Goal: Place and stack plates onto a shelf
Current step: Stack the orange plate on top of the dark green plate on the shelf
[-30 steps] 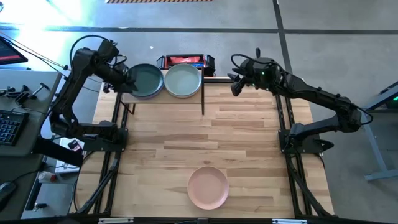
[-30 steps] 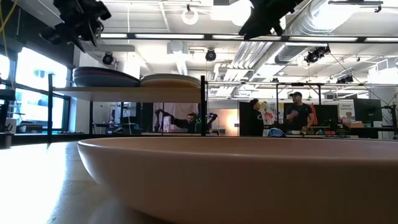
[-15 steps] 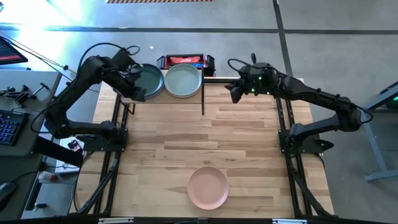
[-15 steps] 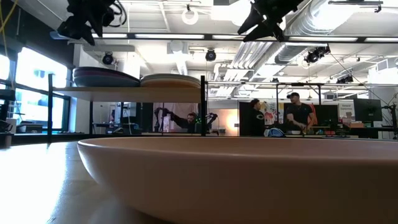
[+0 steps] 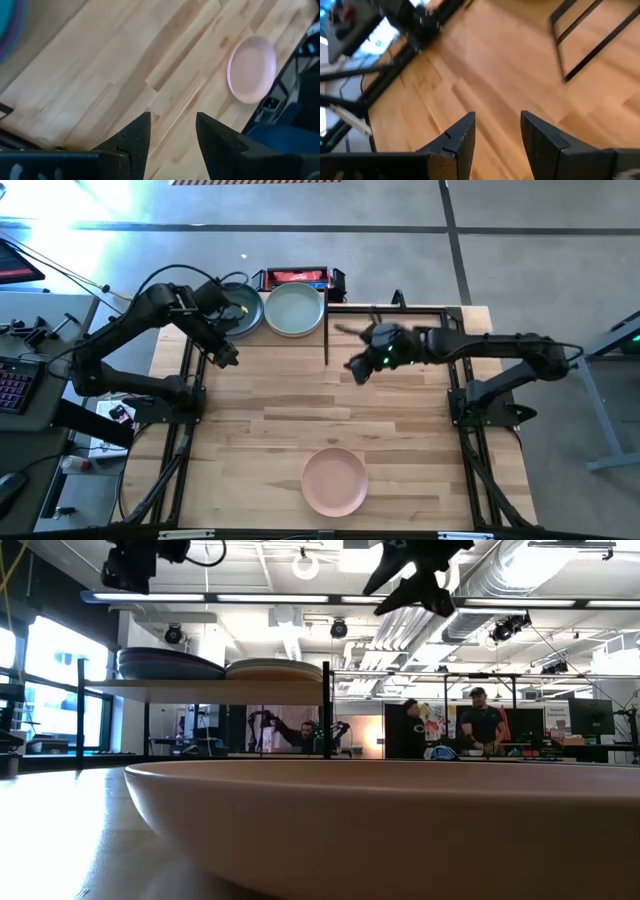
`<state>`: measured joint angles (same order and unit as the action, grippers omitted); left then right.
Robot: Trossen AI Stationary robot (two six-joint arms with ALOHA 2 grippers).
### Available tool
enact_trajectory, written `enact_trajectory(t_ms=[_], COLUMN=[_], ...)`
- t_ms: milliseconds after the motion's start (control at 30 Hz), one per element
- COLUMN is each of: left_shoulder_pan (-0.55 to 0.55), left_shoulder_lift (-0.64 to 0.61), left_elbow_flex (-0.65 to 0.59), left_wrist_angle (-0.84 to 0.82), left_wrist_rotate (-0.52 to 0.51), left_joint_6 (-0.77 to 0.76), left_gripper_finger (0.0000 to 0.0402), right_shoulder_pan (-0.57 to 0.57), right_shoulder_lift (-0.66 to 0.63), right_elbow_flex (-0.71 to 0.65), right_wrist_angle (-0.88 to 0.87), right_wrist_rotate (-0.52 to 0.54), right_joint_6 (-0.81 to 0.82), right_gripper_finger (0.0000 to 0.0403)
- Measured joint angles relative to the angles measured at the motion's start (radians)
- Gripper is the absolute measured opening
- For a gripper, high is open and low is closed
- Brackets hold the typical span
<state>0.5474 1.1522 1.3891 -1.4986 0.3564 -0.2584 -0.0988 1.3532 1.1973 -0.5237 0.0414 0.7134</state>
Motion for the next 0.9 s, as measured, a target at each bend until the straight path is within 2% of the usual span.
enact_trajectory(t_ms=[467, 800, 900], left_shoulder_pan=[-0.175, -0.295, -0.335], left_shoulder_lift=[0.000, 0.000, 0.000], left_elbow_flex=[0.000, 0.000, 0.000], left_wrist_angle=[0.000, 0.003, 0.012], left_wrist_rotate=[-0.047, -0.061, -0.107], left_joint_6=[-0.005, -0.095, -0.139], left_gripper_finger=[0.0145, 0.0145, 0.0145], right_shoulder_pan=[0.218, 0.359, 0.391], right_shoulder_lift=[0.212, 0.327, 0.342], right_elbow_flex=[0.000, 0.000, 0.000], right_wrist_angle=[-0.012, -0.016, -0.016], right_wrist_rotate=[0.008, 0.008, 0.008], right_joint_6=[0.190, 0.242, 0.251], right_gripper_finger=[0.0140, 0.0140, 0.0140])
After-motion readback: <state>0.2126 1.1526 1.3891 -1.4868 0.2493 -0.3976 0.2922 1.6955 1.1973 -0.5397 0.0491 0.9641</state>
